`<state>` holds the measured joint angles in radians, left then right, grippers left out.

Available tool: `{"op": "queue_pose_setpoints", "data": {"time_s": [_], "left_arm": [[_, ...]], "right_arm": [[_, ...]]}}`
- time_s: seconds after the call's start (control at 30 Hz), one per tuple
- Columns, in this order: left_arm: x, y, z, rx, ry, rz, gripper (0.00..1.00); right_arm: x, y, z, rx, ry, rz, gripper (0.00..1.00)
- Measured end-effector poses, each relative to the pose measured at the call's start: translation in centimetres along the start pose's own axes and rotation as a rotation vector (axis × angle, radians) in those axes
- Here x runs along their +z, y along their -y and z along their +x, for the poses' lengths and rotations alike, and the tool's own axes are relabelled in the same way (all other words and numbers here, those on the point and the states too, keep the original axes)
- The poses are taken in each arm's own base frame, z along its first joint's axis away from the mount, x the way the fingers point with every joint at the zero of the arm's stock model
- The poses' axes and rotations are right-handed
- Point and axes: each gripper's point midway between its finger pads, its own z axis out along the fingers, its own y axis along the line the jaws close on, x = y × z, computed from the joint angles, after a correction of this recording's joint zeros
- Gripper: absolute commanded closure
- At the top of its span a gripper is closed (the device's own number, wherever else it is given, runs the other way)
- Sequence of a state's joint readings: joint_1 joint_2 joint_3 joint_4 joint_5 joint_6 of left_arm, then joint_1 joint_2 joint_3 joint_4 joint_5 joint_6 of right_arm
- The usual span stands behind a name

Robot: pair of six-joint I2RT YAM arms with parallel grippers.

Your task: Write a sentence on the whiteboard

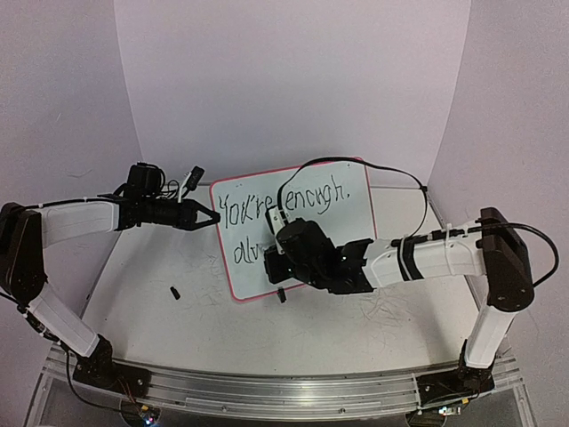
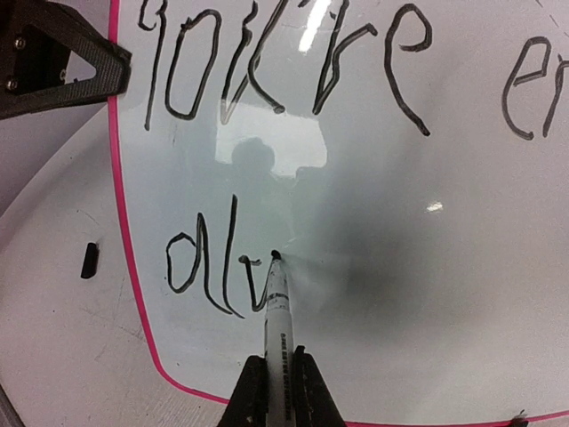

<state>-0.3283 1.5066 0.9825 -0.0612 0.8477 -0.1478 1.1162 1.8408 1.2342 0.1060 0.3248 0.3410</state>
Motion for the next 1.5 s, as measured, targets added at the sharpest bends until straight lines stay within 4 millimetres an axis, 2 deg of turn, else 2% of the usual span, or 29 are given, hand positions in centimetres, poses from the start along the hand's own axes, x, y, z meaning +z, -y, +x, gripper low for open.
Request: {"op": "queue_pose_setpoints", "data": {"time_s": [0.27,0.57,0.87,1.13,1.37,1.5], "left_arm": [[0.0,0.0,0.0,0.000,0.000,-0.002,1.00],[0.0,0.0,0.0,-0.001,0.000,-0.001,1.00],[0.0,0.0,0.0,0.000,-0.001,-0.001,1.00],[0.0,0.0,0.0,0.000,-0.001,0.001,1.00],[0.0,0.1,0.0,0.001,-0.001,0.003,1.00],[0.0,0.1,0.0,0.001,-0.001,0.004,1.00]], "right_arm": [[-0.1,0.1,0.0,0.004,0.000,-0.001,1.00],[-0.6,1.1,2.1,0.016,-0.037,0.014,1.00],[-0.6,1.0,2.2,0.026,-0.041,0.012,1.00],[-0.8,1.2,3.3,0.030,-0.063,0.015,1.00],[-0.9,1.3,3.0,0.018,-0.060,0.024,1.00],[-0.8,1.6,1.7,0.021,-0.034,0.044,1.00]]}}
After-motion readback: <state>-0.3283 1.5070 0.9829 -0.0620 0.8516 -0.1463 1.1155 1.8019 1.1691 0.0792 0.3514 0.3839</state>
